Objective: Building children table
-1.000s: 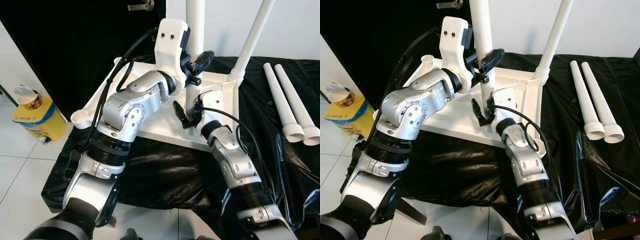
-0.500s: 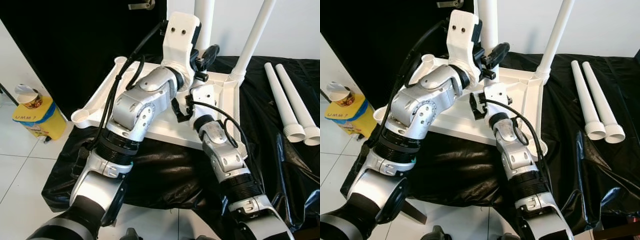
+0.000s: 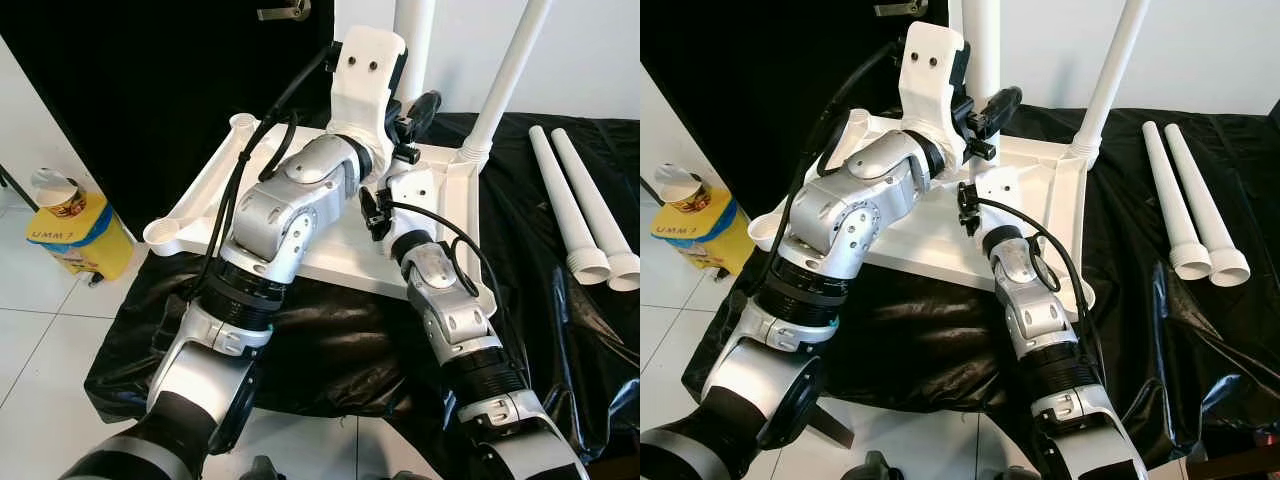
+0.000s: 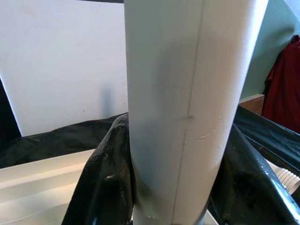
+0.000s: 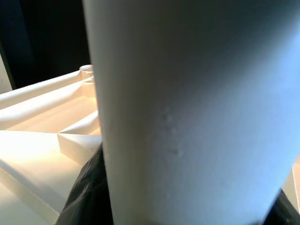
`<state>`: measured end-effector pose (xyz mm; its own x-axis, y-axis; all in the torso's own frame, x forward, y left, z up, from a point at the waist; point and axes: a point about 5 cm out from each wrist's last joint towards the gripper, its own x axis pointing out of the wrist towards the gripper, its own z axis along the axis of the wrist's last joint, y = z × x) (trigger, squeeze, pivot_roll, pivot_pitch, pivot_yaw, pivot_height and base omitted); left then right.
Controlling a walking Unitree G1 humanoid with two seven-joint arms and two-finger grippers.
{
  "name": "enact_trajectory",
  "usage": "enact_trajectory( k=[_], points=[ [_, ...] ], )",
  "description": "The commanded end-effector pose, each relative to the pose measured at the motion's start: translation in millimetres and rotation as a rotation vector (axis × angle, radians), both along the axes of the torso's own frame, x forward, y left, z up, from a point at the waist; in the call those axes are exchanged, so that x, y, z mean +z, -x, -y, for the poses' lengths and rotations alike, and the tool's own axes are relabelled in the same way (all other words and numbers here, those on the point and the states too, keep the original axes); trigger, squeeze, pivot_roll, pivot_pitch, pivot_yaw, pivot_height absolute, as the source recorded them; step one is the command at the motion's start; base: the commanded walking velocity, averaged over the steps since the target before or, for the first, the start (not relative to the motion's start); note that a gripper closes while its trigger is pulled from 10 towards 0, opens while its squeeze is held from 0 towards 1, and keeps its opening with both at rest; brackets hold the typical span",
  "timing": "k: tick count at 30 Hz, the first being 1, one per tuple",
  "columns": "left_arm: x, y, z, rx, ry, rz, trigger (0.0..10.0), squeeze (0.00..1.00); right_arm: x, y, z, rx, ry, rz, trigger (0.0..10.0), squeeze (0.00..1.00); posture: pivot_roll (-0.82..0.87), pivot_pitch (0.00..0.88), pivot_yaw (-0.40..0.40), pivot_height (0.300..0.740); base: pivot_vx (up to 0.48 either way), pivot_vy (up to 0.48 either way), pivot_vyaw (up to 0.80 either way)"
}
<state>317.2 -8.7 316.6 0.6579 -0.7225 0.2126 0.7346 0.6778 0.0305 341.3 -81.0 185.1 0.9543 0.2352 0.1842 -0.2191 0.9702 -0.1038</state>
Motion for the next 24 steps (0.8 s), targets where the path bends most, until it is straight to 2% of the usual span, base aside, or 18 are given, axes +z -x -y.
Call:
enact_trajectory(
  k=[1, 3, 4, 5, 6, 9, 19, 20, 24],
  points=[
    [10.4, 9.2, 13.4, -0.069, 0.011, 0.049, 10.0, 0.00, 2.0, -1.1, -8.2, 0.019, 0.000, 0.004, 0.0, 0.00, 0.03, 0.020, -0.018, 0.740, 0.000, 0.000, 0.00],
    [11.6, 9.1, 13.5, -0.058, 0.010, 0.064, 10.0, 0.00, 3.0, -1.8, -8.0, 0.014, -0.007, 0.002, 0.0, 0.00, 0.03, 0.023, -0.019, 0.740, 0.000, 0.000, 0.00],
    [11.7, 9.6, 13.6, -0.068, 0.025, 0.058, 10.0, 0.00, 3.7, -2.5, -7.6, 0.009, -0.012, 0.000, 10.0, 0.00, 0.03, 0.026, -0.020, 0.740, 0.000, 0.000, 0.00],
    [11.7, 9.6, 13.6, -0.068, 0.025, 0.058, 10.0, 0.00, 3.7, -2.5, -7.6, 0.009, -0.012, 0.000, 10.0, 0.00, 0.03, 0.026, -0.020, 0.740, 0.000, 0.000, 0.00],
    [11.6, 10.1, 13.4, -0.082, 0.045, 0.045, 10.0, 1.00, 4.2, -3.2, -6.9, 0.003, -0.017, -0.004, 10.0, 0.00, 0.03, 0.030, -0.021, 0.740, 0.000, 0.000, 0.00],
    [11.8, 10.6, 12.5, -0.096, 0.071, 0.032, 10.0, 1.00, 4.7, -4.4, -4.7, -0.010, -0.030, -0.010, 10.0, 0.00, 0.03, 0.034, -0.025, 0.740, 0.000, 0.000, 0.00],
    [13.5, 9.2, 10.0, -0.078, 0.076, 0.044, 10.0, 1.00, 5.2, -6.5, -1.0, -0.033, -0.047, -0.018, 10.0, 0.00, 0.05, 0.037, -0.024, 0.740, 0.000, 0.000, 0.00],
    [14.5, 8.5, 8.6, -0.065, 0.073, 0.053, 10.0, 0.00, 4.4, -7.3, 0.7, -0.047, -0.060, -0.025, 10.0, 0.00, 0.07, 0.037, -0.025, 0.740, 0.000, 0.000, 0.00],
    [17.0, 7.2, 5.4, -0.036, 0.079, 0.067, 10.0, 0.00, 3.9, -9.1, 4.9, -0.073, -0.082, -0.033, 10.0, 0.00, 0.07, 0.041, -0.030, 0.740, 0.000, 0.000, 0.00]
  ],
)
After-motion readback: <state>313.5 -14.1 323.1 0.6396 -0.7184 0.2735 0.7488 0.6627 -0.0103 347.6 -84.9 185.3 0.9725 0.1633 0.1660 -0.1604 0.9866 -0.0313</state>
